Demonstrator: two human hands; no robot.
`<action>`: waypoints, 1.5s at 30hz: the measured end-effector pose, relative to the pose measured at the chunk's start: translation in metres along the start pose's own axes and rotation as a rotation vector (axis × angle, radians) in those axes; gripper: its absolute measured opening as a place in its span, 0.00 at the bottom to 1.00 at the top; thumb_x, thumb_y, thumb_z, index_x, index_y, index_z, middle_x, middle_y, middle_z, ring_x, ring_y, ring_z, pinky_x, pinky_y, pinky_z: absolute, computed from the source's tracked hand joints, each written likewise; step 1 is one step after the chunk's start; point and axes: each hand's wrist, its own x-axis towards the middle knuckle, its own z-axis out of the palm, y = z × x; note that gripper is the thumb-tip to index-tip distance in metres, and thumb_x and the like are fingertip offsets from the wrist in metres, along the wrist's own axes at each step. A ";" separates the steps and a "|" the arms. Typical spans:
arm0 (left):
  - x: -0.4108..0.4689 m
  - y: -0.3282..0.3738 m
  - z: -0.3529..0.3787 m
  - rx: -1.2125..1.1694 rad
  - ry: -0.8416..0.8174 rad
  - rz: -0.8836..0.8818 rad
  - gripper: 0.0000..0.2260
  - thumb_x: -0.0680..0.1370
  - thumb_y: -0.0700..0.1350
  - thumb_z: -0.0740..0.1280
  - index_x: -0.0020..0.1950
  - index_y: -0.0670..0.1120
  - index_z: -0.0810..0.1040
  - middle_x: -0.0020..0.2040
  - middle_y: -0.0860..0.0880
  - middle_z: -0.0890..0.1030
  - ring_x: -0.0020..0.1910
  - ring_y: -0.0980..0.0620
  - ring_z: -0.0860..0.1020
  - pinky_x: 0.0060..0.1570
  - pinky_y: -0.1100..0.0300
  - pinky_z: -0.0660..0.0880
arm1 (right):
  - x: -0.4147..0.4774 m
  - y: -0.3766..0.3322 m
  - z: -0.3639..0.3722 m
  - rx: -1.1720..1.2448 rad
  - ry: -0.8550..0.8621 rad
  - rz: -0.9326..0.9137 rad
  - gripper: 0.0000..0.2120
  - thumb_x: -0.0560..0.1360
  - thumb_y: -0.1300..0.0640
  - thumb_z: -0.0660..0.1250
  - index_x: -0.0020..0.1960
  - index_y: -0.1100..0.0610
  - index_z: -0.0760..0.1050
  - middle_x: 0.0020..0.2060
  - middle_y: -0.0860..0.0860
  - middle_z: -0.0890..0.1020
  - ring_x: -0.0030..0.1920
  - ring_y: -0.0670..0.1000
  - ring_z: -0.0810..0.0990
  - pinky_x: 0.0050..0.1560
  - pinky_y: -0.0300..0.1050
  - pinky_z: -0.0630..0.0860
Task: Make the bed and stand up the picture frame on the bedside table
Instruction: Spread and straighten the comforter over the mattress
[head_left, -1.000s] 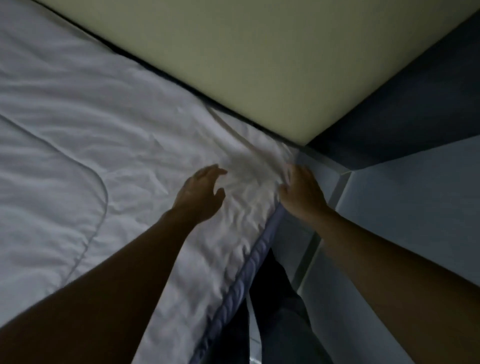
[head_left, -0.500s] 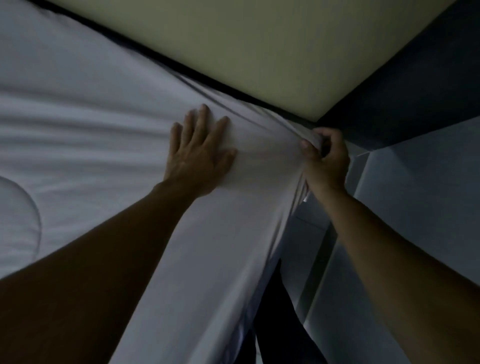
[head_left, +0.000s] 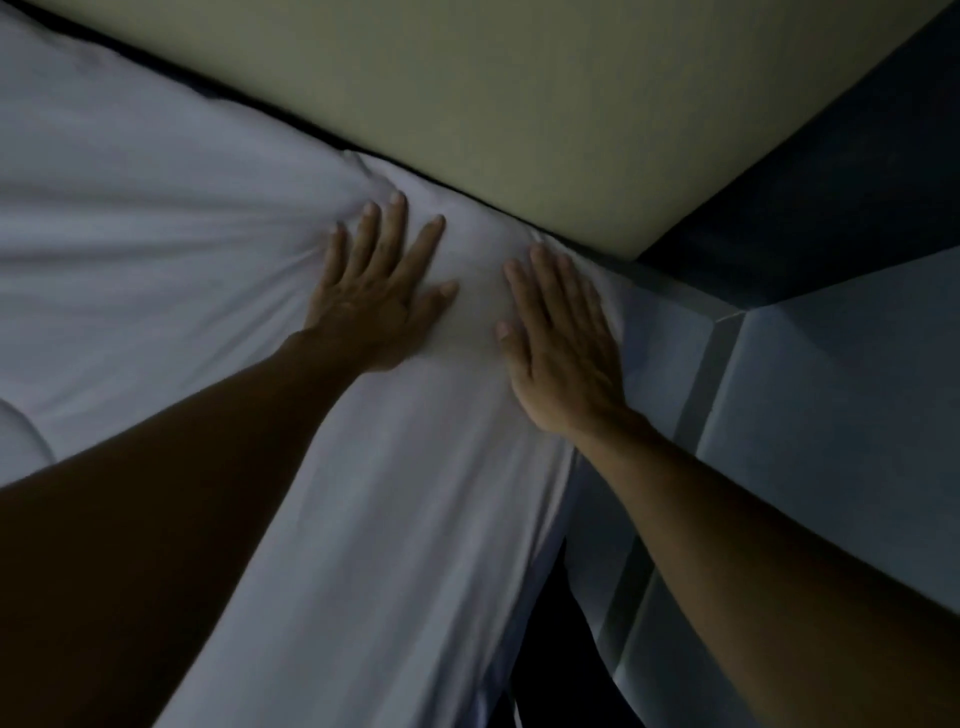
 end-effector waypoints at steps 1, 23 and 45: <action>0.001 -0.001 0.000 -0.011 -0.007 -0.003 0.31 0.79 0.68 0.41 0.80 0.58 0.39 0.81 0.47 0.37 0.80 0.43 0.40 0.76 0.40 0.40 | -0.001 -0.004 -0.002 -0.026 0.011 0.050 0.29 0.84 0.43 0.47 0.82 0.53 0.49 0.81 0.55 0.51 0.81 0.55 0.47 0.80 0.55 0.48; -0.019 0.009 -0.001 -0.002 0.140 -0.061 0.32 0.81 0.65 0.43 0.81 0.51 0.45 0.82 0.48 0.45 0.80 0.48 0.45 0.78 0.44 0.45 | 0.001 0.012 -0.058 0.831 0.540 0.791 0.13 0.76 0.65 0.71 0.58 0.55 0.82 0.53 0.50 0.84 0.51 0.46 0.81 0.48 0.28 0.78; -0.054 -0.026 -0.047 -0.261 -0.078 -0.016 0.31 0.82 0.56 0.58 0.81 0.52 0.49 0.82 0.49 0.49 0.80 0.50 0.47 0.77 0.50 0.44 | -0.026 -0.014 -0.056 0.161 -0.187 0.592 0.28 0.82 0.43 0.45 0.79 0.51 0.58 0.79 0.56 0.60 0.75 0.62 0.63 0.77 0.63 0.54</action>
